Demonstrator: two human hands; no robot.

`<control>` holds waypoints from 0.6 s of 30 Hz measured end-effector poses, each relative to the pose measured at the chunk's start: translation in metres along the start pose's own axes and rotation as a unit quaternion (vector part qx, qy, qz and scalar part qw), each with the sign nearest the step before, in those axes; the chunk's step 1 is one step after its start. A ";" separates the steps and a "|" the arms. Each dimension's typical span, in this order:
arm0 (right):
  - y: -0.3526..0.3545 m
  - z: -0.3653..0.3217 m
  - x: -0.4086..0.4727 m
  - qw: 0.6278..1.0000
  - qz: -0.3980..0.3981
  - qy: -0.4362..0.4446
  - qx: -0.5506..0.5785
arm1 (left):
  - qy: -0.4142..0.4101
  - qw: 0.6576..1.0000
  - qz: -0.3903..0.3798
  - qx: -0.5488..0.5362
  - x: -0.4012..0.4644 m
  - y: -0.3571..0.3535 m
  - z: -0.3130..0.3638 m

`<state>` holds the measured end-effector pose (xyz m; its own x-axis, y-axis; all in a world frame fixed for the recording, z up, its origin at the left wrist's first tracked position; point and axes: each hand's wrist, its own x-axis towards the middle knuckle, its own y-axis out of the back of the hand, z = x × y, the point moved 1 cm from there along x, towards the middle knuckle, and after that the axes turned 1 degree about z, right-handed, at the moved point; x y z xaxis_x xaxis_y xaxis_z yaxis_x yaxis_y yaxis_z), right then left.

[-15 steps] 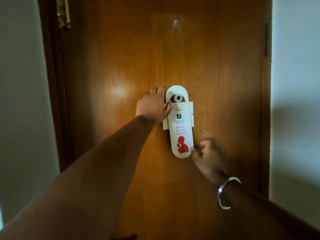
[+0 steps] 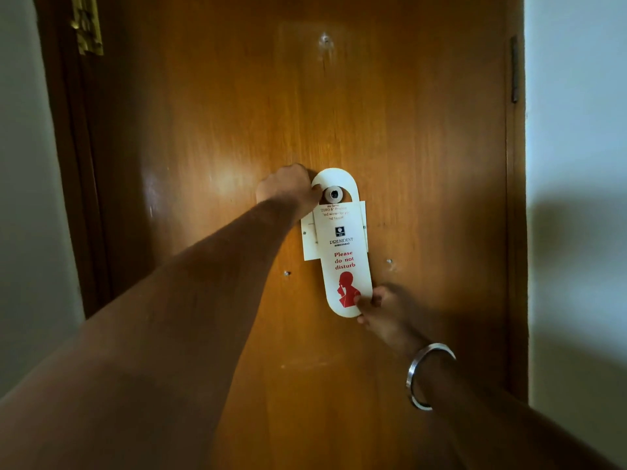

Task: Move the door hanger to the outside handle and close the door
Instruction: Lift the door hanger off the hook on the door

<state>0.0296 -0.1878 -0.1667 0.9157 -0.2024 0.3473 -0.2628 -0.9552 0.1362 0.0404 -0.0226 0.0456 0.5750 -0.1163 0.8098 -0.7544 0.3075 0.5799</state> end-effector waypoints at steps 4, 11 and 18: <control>0.001 -0.005 0.003 1.000 -0.006 -0.003 0.008 | 0.048 0.999 -0.002 -0.017 -0.004 -0.001 0.001; 0.001 -0.014 0.000 0.998 -0.053 -0.009 0.045 | 0.093 0.986 -0.018 -0.139 -0.010 -0.012 -0.009; 0.000 -0.034 0.003 0.997 -0.057 0.013 0.048 | 0.100 0.902 -0.050 -0.418 -0.009 0.000 -0.014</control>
<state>0.0221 -0.1813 -0.1338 0.9289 -0.0874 0.3597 -0.1266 -0.9882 0.0868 0.0395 -0.0079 0.0367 0.7355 -0.0350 0.6766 -0.2429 0.9187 0.3115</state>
